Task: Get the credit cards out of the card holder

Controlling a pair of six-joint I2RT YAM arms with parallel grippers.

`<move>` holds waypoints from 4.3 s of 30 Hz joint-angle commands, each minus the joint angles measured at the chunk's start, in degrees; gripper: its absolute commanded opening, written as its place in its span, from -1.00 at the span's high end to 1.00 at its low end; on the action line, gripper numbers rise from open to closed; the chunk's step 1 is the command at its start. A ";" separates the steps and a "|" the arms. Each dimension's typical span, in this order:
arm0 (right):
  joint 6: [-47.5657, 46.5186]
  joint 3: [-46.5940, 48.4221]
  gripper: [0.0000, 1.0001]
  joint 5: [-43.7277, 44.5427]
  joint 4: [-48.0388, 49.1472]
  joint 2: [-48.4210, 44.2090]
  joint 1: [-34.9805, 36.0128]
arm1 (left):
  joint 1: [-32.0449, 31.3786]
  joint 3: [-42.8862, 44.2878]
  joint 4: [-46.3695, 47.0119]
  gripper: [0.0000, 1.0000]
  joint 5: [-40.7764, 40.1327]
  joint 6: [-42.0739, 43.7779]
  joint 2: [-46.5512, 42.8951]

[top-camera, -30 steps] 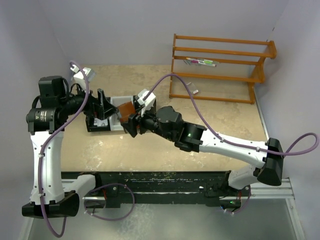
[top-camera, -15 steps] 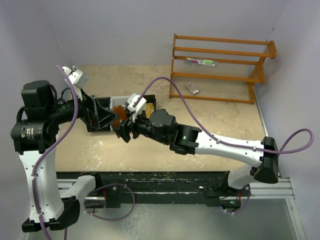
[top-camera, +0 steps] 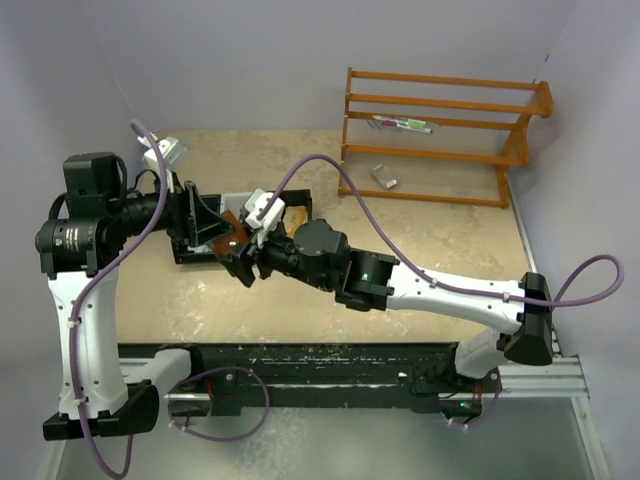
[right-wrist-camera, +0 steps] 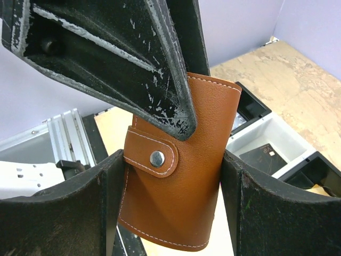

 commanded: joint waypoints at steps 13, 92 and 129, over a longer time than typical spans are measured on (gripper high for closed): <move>-1.85 0.48 -0.35 1.90 4.20 -3.83 0.68 | -0.01 9.35 -1.54 -1.00 -17.23 4.18 -1.48; 24.45 3.20 0.93 -27.08 -6.61 -5.50 -15.65 | -0.01 11.64 1.61 -0.80 -15.21 21.00 -6.35; 28.28 21.60 1.00 -5.18 -15.87 6.91 -1.84 | 0.00 -11.90 5.74 -0.30 -12.34 30.39 -15.39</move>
